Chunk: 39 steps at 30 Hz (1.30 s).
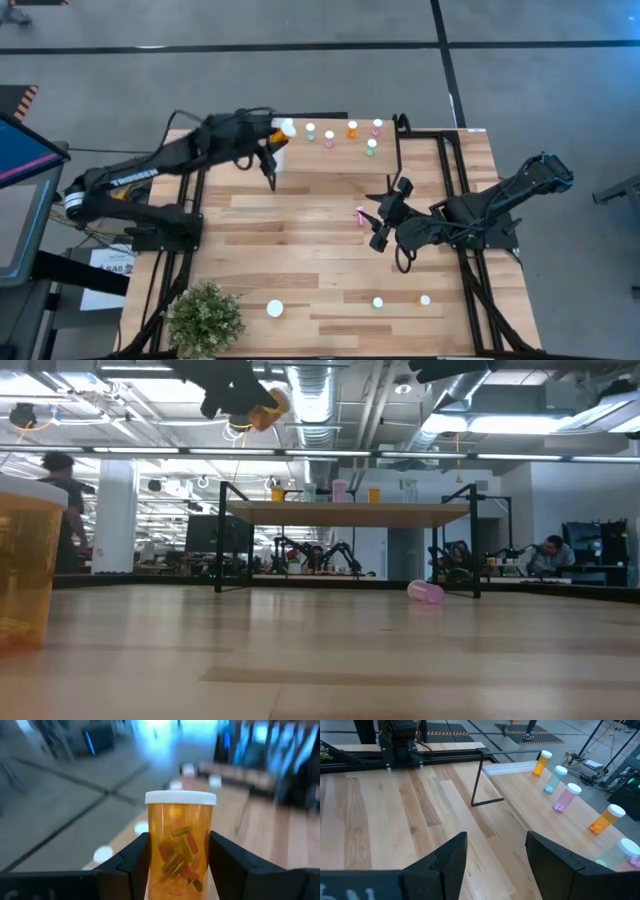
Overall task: Pick and place medicine bottles onto shelf by color
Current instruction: Adjust the big orange pill bottle on the shelf
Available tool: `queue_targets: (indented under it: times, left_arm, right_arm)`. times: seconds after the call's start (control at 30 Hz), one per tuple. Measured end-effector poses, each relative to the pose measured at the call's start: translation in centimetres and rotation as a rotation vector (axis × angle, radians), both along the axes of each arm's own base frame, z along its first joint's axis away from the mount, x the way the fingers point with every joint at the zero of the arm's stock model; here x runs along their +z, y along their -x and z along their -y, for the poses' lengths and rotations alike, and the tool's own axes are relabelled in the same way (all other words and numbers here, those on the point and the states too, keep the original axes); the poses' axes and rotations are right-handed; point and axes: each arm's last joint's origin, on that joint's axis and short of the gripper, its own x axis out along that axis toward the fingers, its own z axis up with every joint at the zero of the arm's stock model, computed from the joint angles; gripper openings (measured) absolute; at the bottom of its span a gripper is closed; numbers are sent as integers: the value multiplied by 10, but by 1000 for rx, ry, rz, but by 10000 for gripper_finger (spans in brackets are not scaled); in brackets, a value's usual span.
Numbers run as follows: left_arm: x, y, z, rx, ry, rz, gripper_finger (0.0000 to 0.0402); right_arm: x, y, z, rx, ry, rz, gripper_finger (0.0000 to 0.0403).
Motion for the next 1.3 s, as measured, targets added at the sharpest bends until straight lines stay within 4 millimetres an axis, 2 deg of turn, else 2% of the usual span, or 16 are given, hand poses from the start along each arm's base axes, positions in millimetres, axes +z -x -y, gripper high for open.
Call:
queue_targets:
  times: [0.1, 0.3, 0.53, 0.93, 1.03, 1.3]
  left_arm:
    - [-27, 0, 7, 34, -35, 150, 156]
    - [-75, -6, 21, 184, -127, 299, 157]
    - [-104, -13, 22, 294, -144, 389, 158]
    - [-143, -42, 13, 522, -160, 415, 158]
    - [-143, -50, 14, 556, -186, 390, 158]
    - [-144, -70, 20, 499, -211, 348, 158]
  right_arm:
    - [0, 0, 1, -5, 1, 0, 224]
    - [0, -1, 4, -15, 1, 2, 224]
    - [0, -1, 4, -15, 1, 2, 224]
    - [0, -1, 4, -15, -2, 3, 224]
    - [0, -1, 4, -14, -2, 3, 224]
    - [0, -1, 4, -14, -3, 3, 224]
